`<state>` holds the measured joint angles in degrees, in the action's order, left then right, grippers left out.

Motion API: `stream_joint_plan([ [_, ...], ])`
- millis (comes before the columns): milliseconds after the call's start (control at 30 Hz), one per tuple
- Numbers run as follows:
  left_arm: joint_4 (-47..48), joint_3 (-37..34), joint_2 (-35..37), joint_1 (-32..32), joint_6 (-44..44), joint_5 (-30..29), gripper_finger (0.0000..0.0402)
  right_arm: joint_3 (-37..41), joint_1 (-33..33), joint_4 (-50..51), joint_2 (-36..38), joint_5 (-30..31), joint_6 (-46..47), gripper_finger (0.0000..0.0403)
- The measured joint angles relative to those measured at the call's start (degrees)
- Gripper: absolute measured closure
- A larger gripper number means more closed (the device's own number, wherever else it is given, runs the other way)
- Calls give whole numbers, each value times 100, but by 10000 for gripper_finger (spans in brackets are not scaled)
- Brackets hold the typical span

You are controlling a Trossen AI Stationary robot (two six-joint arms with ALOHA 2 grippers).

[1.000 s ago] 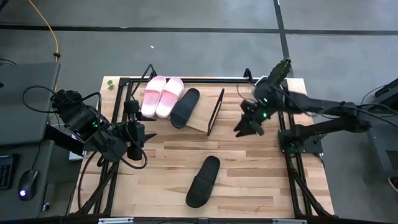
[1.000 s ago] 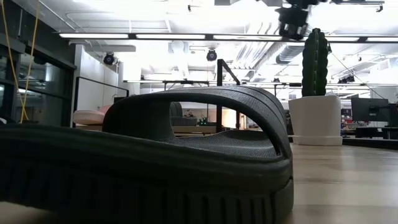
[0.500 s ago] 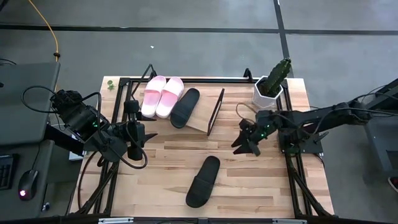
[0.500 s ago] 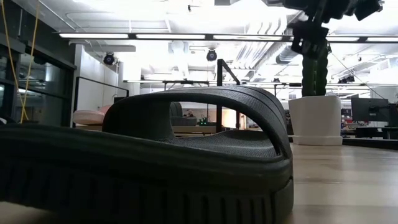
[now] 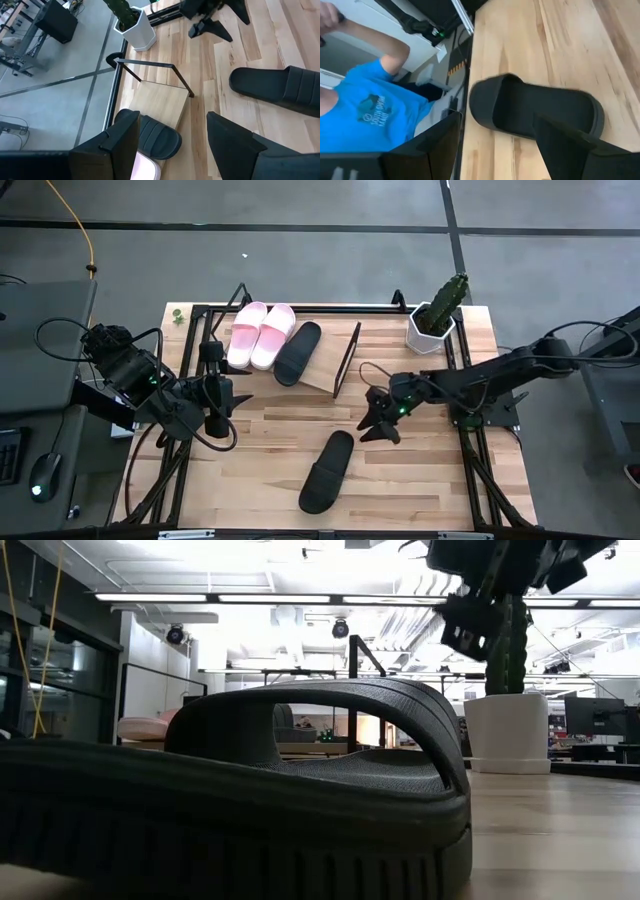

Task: Pick and place slides into the shelf
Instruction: Put the black slide on the shelf

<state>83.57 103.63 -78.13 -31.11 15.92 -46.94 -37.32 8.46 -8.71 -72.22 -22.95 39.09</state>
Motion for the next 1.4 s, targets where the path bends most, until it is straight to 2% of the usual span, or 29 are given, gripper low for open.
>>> stream_joint_plan([
  [400, 2, 0, 0, 0, 0, -1, 191, 0, 400, -1659, -1479, 2, 326, 164],
  [700, 4, 0, 0, 0, 0, -1, 191, -2, 614, -2608, -2133, 27, 516, 164],
  [1133, -2, 0, -1, 0, 0, -2, 191, -70, 1040, -2752, -2625, 690, 868, 164],
  [1400, -23, 0, -1, -1, 0, -2, 191, -761, 1111, -2757, -3314, 440, 863, 164],
])
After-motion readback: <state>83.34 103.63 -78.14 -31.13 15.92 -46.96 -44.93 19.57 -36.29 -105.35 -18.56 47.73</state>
